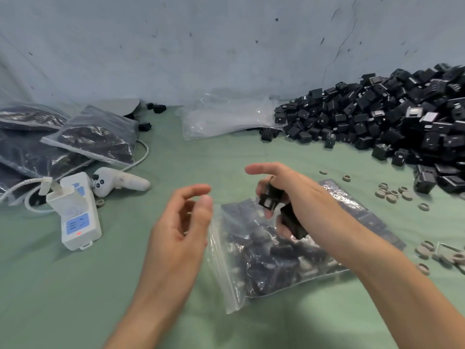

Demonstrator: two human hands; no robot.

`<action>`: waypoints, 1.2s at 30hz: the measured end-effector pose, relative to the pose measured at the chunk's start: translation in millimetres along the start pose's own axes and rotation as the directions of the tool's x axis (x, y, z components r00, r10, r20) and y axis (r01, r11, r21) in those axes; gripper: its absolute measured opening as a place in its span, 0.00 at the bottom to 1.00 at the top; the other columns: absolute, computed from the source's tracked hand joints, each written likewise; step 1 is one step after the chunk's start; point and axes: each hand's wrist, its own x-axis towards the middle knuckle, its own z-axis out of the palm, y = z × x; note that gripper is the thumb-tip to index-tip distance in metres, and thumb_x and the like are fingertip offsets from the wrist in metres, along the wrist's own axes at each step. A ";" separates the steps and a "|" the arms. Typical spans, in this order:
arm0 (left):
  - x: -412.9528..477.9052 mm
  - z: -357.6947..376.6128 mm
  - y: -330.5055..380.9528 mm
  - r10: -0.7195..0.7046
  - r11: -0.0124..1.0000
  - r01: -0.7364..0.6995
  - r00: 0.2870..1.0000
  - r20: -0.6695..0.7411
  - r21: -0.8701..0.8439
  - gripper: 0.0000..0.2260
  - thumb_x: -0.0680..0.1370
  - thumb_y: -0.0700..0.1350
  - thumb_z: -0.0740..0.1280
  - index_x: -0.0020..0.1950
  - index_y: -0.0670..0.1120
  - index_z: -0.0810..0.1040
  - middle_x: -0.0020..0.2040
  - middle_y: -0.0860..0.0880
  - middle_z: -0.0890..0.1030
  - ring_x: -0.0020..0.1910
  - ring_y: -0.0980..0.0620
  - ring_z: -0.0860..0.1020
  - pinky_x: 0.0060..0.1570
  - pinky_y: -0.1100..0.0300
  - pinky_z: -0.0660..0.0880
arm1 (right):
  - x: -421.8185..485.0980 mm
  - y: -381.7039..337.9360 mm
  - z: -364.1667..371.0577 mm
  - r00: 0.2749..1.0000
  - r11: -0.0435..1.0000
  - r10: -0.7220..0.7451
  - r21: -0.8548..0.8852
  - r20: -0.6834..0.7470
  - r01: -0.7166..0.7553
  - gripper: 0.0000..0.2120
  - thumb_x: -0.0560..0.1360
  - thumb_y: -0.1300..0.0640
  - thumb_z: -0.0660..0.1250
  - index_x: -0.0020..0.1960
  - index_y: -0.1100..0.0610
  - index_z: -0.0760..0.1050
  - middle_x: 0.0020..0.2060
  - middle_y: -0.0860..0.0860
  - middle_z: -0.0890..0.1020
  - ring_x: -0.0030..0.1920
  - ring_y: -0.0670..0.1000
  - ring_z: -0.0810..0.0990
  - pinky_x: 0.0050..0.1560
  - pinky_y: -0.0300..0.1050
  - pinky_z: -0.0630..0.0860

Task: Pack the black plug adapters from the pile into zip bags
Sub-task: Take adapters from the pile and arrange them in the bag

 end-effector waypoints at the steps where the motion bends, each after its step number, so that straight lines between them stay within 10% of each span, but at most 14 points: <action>1: -3.0 6.0 4.9 0.017 1.000 -0.016 0.996 0.089 -0.002 0.15 0.76 0.65 0.64 0.59 0.63 0.77 0.41 0.58 0.79 0.34 0.59 0.75 0.33 0.65 0.74 | 0.0 -0.8 7.8 0.999 1.000 -0.017 0.004 0.030 0.017 0.14 0.83 0.52 0.56 0.58 0.39 0.78 0.33 0.47 0.78 0.26 0.47 0.73 0.25 0.37 0.69; 11: -10.7 10.9 7.8 0.117 0.970 -0.137 0.987 0.109 0.203 0.14 0.74 0.59 0.69 0.59 0.65 0.75 0.50 0.56 0.77 0.48 0.57 0.80 0.41 0.70 0.72 | 0.6 -0.7 38.7 0.993 0.988 -0.116 0.108 0.012 0.114 0.23 0.67 0.39 0.71 0.54 0.52 0.75 0.42 0.46 0.87 0.34 0.41 0.81 0.30 0.29 0.71; 17: 4.0 -23.7 2.1 -0.194 0.980 0.191 0.979 -0.060 -0.054 0.09 0.80 0.41 0.67 0.57 0.54 0.77 0.48 0.49 0.83 0.42 0.54 0.81 0.36 0.63 0.80 | 2.4 -6.4 21.8 0.965 0.956 -0.211 -0.239 -0.155 0.170 0.12 0.76 0.38 0.64 0.51 0.46 0.77 0.38 0.37 0.82 0.23 0.41 0.73 0.24 0.29 0.64; 22: -1.4 -45.0 -18.7 -0.596 0.798 0.602 0.793 0.126 -0.016 0.13 0.80 0.34 0.65 0.64 0.39 0.74 0.38 0.42 0.81 0.27 0.54 0.78 0.27 0.65 0.77 | 5.4 -3.1 -0.3 0.958 0.912 -0.215 -0.391 -0.191 0.126 0.05 0.79 0.45 0.64 0.48 0.42 0.79 0.46 0.37 0.80 0.33 0.57 0.78 0.27 0.34 0.67; 29: -6.3 -13.6 -13.1 -0.551 0.776 0.624 0.739 0.387 -0.087 0.12 0.76 0.41 0.71 0.57 0.39 0.82 0.51 0.40 0.85 0.49 0.47 0.84 0.46 0.62 0.81 | 11.8 7.0 -4.4 0.937 0.930 -0.187 -0.360 -0.296 0.072 0.07 0.80 0.49 0.63 0.48 0.41 0.80 0.44 0.39 0.82 0.35 0.58 0.79 0.27 0.40 0.70; 36: -11.0 14.1 -16.8 -0.422 0.905 0.420 0.863 0.278 0.068 0.05 0.77 0.46 0.71 0.52 0.50 0.83 0.43 0.49 0.86 0.39 0.53 0.83 0.40 0.62 0.80 | 14.7 9.7 -15.2 0.900 0.978 -0.128 -0.205 -0.417 0.043 0.09 0.79 0.52 0.63 0.47 0.43 0.82 0.44 0.45 0.83 0.31 0.44 0.79 0.32 0.38 0.70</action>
